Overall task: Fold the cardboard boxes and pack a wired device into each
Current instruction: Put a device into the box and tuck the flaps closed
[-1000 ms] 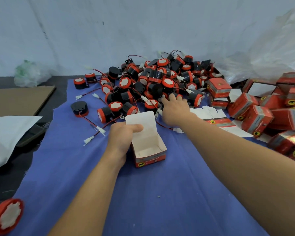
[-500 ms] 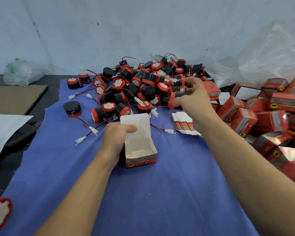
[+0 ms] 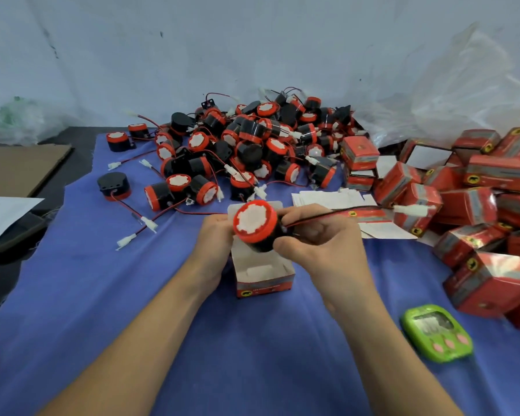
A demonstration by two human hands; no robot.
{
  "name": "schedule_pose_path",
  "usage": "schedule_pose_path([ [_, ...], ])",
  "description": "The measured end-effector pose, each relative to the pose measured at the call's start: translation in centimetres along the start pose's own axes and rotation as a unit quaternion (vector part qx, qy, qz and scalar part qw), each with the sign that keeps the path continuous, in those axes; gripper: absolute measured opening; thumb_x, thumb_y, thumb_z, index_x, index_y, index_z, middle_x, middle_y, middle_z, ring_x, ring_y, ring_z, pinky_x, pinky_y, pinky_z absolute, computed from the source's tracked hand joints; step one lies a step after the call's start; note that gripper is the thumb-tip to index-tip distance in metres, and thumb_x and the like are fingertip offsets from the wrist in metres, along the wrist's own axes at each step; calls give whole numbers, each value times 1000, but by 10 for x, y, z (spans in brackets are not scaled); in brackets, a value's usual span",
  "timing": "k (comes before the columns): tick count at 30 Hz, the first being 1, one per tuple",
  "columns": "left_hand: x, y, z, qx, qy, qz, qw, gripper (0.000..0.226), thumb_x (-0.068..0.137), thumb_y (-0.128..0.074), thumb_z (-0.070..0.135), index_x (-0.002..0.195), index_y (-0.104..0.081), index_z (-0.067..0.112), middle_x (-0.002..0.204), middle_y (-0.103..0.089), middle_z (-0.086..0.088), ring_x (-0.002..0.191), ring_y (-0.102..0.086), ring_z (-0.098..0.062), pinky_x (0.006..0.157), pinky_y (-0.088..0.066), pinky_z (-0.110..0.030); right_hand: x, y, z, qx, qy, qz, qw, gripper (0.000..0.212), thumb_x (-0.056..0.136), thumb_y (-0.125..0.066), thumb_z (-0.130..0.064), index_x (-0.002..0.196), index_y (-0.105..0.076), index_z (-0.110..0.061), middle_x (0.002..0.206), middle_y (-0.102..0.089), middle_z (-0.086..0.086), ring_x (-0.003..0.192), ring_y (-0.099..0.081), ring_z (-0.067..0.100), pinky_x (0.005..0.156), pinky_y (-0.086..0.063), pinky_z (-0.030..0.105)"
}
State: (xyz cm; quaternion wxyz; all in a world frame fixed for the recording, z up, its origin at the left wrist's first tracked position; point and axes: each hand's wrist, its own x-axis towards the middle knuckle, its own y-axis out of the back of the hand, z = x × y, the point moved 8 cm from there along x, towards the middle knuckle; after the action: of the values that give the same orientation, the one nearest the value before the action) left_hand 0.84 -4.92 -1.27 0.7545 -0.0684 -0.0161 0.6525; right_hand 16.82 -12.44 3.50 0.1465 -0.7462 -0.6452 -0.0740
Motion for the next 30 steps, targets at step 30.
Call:
schedule_pose_path([
  [30, -3, 1, -1, 16, -7, 12, 1000, 20, 96, -66, 11, 80, -78, 6, 83, -78, -16, 68, -73, -24, 62, -59, -33, -6, 14, 22, -419, -38, -32, 907, 14, 81, -73, -18, 73, -79, -27, 142, -57, -21, 135, -30, -11, 85, -23, -9],
])
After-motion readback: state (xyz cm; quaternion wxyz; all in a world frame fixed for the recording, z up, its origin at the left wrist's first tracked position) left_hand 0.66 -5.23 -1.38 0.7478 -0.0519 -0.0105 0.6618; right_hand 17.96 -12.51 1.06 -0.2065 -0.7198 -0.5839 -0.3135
